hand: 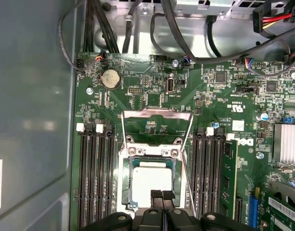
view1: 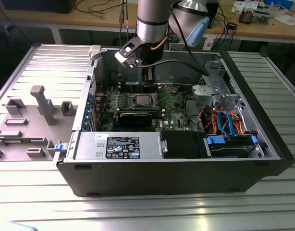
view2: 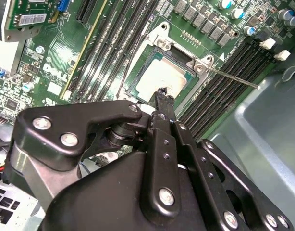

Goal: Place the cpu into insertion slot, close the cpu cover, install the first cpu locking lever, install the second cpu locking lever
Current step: 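Place the cpu into insertion slot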

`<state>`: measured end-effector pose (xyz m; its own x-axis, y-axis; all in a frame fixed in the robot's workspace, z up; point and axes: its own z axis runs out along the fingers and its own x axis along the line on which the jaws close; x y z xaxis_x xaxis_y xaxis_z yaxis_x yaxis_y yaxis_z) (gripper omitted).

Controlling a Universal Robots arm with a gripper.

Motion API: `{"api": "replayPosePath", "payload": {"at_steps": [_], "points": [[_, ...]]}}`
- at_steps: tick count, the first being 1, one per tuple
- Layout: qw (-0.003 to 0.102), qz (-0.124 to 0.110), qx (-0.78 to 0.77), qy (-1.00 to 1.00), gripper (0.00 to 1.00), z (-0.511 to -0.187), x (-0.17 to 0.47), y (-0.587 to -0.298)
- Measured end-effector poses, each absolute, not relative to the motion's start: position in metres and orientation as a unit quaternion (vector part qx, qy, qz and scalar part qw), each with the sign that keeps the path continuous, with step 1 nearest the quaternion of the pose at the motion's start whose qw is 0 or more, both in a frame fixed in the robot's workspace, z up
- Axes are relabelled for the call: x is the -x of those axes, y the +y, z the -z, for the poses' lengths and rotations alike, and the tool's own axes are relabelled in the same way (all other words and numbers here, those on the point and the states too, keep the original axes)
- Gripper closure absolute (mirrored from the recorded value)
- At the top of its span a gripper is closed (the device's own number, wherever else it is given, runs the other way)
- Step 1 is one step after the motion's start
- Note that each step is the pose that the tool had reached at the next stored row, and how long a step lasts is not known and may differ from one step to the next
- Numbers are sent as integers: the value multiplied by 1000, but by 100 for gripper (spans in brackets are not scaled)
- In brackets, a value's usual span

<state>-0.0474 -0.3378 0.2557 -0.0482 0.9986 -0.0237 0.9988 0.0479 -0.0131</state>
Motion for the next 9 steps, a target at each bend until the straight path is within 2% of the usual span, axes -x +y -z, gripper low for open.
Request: {"api": "replayPosePath", "payload": {"at_steps": [9], "points": [[4, 13, -690, 724, 89, -269, 47, -338]]}}
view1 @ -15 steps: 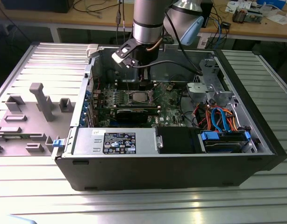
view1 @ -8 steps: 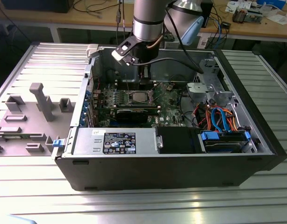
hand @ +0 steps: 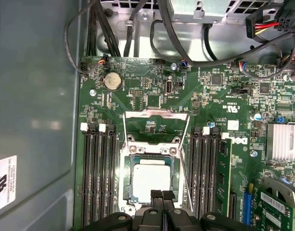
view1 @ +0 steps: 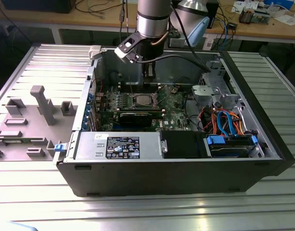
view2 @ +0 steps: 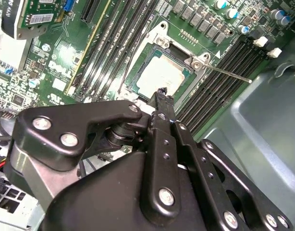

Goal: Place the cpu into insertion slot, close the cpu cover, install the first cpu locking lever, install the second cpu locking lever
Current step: 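Place the cpu into insertion slot, then close the cpu cover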

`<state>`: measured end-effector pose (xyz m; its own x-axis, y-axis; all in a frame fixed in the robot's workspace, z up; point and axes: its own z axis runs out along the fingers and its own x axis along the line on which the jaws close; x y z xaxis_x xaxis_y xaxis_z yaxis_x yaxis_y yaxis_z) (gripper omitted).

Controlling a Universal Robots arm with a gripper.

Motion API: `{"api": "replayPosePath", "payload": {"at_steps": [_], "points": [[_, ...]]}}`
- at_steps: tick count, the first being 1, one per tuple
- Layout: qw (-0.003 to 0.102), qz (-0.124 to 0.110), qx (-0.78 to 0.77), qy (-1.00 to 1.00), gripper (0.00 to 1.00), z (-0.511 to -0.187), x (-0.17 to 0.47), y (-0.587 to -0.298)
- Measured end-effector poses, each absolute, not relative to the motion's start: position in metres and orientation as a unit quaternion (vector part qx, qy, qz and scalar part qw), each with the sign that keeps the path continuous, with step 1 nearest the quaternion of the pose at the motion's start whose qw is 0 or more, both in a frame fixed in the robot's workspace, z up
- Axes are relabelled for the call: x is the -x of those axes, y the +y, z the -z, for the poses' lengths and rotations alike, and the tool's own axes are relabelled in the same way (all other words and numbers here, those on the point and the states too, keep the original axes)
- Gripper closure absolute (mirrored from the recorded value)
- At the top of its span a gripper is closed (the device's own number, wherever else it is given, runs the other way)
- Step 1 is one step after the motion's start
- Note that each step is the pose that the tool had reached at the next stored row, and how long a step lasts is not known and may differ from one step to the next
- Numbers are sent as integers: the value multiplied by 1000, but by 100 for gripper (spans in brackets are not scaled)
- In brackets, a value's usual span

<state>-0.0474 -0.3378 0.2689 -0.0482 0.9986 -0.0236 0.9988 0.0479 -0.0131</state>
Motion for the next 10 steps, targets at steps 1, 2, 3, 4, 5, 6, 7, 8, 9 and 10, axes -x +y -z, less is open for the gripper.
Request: {"api": "replayPosePath", "payload": {"at_steps": [1, 2, 3, 4, 5, 6, 7, 8, 9, 10], "points": [[4, 13, -690, 724, 89, -278, 47, -338], [4, 13, -690, 724, 89, -280, 47, -338], [4, 13, -690, 724, 89, -280, 28, -338], [3, 14, -690, 724, 89, -280, 25, -339], [3, 14, -690, 724, 89, -280, 23, -339], [3, 14, -690, 724, 89, -280, 21, -339], [3, 14, -690, 724, 89, -280, 19, -339], [3, 14, -690, 724, 89, -280, 17, -339], [3, 14, -690, 724, 89, -280, 15, -339], [3, 14, -690, 724, 89, -280, 13, -339]]}}
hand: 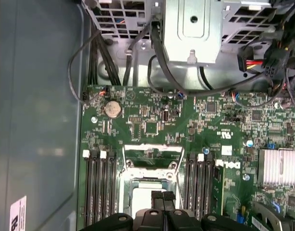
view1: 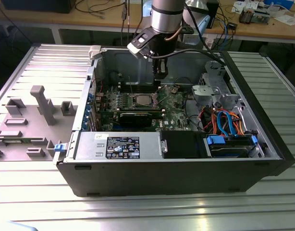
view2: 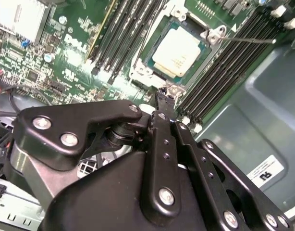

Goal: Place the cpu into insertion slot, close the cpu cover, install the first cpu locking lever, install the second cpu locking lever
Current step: 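Close the cpu cover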

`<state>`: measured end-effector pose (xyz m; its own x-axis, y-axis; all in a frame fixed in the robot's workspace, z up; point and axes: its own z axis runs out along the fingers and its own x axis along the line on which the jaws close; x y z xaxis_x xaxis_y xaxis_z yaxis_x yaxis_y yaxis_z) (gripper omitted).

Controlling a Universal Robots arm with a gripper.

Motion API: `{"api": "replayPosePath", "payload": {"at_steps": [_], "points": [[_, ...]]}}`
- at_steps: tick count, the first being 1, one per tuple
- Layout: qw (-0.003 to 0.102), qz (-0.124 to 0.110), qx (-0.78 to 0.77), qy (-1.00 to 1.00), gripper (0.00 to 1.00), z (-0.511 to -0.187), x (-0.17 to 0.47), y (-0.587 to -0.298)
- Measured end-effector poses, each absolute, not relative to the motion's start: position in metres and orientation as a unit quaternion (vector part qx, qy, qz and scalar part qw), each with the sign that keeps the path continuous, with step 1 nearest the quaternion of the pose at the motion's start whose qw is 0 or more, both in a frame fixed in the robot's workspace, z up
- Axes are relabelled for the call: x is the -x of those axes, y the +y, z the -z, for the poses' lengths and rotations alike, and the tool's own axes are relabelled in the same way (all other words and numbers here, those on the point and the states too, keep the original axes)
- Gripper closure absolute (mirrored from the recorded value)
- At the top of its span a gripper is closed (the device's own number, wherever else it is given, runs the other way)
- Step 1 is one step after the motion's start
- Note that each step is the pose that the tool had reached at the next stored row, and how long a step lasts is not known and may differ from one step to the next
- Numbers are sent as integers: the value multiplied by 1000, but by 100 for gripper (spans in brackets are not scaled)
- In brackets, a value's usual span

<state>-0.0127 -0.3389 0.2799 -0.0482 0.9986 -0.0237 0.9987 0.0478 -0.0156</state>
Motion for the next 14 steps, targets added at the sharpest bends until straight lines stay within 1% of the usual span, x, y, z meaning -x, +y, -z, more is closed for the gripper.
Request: {"api": "replayPosePath", "payload": {"at_steps": [14], "points": [[3, 14, -690, 724, 89, -279, -18, -339]]}}
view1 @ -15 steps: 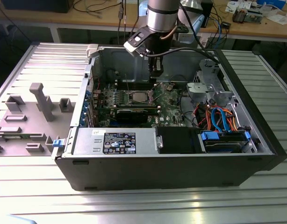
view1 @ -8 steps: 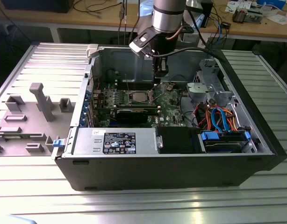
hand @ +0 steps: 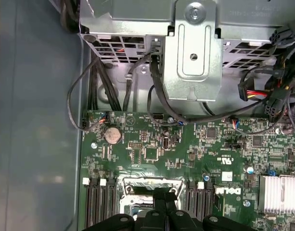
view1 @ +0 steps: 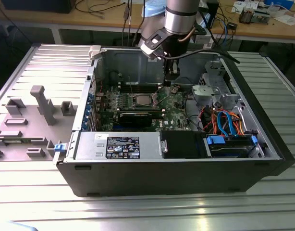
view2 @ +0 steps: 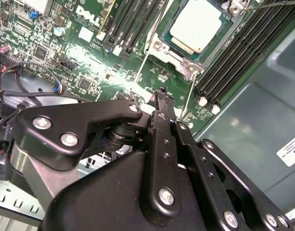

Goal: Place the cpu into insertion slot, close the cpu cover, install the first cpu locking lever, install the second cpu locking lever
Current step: 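Close the cpu cover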

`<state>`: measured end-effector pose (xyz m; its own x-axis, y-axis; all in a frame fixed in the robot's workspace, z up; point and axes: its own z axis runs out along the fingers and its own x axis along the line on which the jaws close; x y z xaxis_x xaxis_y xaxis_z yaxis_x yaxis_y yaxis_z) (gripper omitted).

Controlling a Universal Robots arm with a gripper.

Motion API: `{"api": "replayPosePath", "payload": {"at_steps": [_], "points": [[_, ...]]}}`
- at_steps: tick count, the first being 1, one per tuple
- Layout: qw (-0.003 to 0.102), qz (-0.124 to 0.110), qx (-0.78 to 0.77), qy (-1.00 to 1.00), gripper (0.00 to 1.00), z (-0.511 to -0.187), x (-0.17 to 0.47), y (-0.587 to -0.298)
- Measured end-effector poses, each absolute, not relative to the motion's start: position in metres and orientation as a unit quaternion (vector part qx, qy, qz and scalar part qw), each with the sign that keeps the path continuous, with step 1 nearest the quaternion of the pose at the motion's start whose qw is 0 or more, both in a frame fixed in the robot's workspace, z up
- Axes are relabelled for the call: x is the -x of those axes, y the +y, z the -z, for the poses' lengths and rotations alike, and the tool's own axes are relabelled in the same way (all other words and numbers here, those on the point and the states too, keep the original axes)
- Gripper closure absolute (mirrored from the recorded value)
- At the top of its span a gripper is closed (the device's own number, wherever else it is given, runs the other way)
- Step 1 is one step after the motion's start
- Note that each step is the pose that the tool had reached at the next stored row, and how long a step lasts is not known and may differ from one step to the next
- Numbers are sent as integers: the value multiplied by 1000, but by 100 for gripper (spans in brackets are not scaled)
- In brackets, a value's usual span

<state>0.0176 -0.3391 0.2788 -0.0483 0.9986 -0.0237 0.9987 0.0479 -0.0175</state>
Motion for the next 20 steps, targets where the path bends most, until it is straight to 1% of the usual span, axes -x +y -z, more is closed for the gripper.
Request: {"api": "replayPosePath", "payload": {"at_steps": [20], "points": [[2, 15, -690, 724, 89, -274, -37, -339]]}}
